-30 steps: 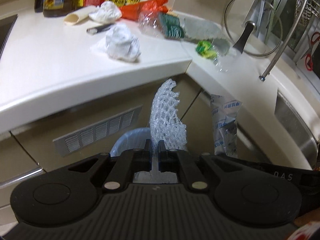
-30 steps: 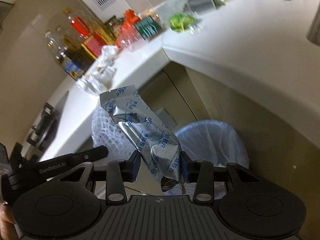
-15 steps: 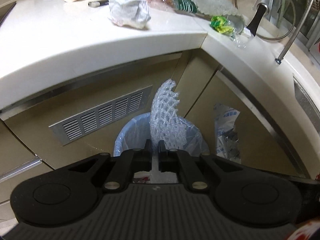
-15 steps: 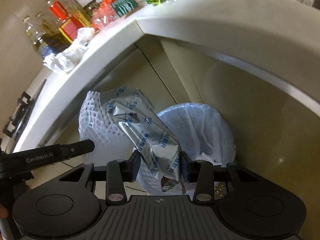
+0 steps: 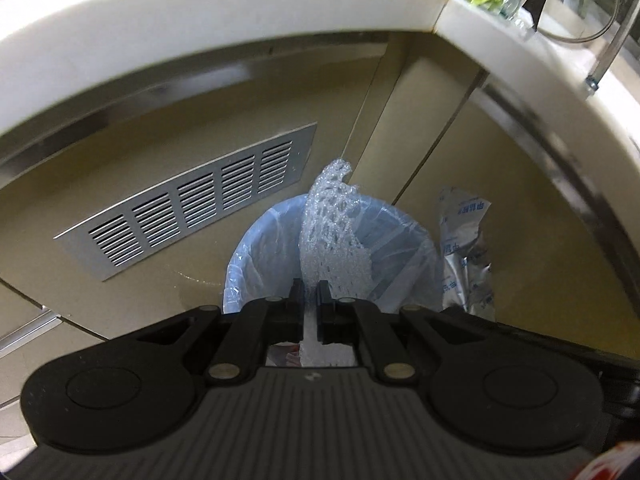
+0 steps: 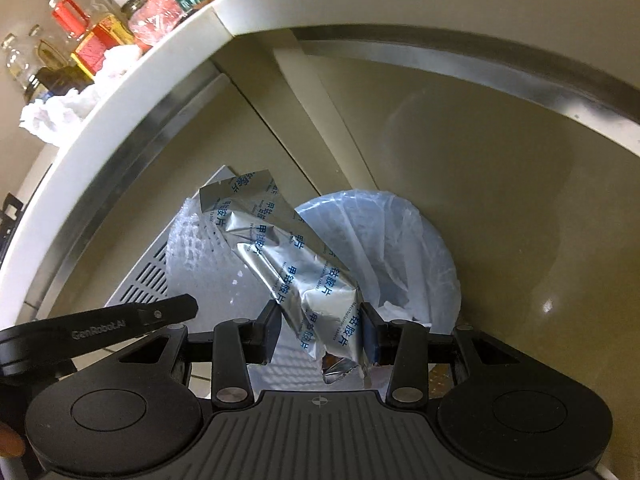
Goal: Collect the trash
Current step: 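Carry the foil packet and foam net down over the trash bin, then open both grippers to drop the foam net and foil packet into the bin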
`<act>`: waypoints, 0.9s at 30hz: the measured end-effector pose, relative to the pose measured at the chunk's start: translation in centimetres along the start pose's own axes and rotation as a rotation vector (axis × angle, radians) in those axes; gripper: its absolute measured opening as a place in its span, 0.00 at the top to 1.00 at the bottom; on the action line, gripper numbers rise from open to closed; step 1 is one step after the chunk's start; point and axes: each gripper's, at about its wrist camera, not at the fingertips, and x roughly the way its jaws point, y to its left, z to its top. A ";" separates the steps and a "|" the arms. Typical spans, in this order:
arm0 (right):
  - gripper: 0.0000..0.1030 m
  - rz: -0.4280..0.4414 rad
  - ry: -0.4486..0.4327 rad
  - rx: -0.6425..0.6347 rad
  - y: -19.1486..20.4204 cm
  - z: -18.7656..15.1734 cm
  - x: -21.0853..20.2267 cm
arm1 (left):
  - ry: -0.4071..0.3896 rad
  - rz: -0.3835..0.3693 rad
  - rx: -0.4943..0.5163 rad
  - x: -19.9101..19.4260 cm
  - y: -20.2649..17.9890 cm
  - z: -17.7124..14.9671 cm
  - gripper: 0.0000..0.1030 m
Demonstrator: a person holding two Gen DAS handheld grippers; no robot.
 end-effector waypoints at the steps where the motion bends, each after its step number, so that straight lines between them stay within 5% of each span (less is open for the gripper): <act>1: 0.60 -0.002 0.001 0.002 -0.1 0.1 0.3 | 0.006 0.003 0.002 0.4 0.1 0.0 0.96; 16: 0.60 -0.025 0.016 0.027 -1.5 1.0 1.8 | 0.060 0.024 0.022 4.6 -0.2 0.3 0.95; 19: 0.60 -0.028 0.020 0.032 -1.7 1.0 2.0 | 0.064 0.022 0.026 5.3 -0.3 0.5 0.85; 27: 0.60 -0.028 0.031 0.026 -1.7 1.2 2.2 | 0.074 0.032 0.029 5.4 0.0 0.4 0.85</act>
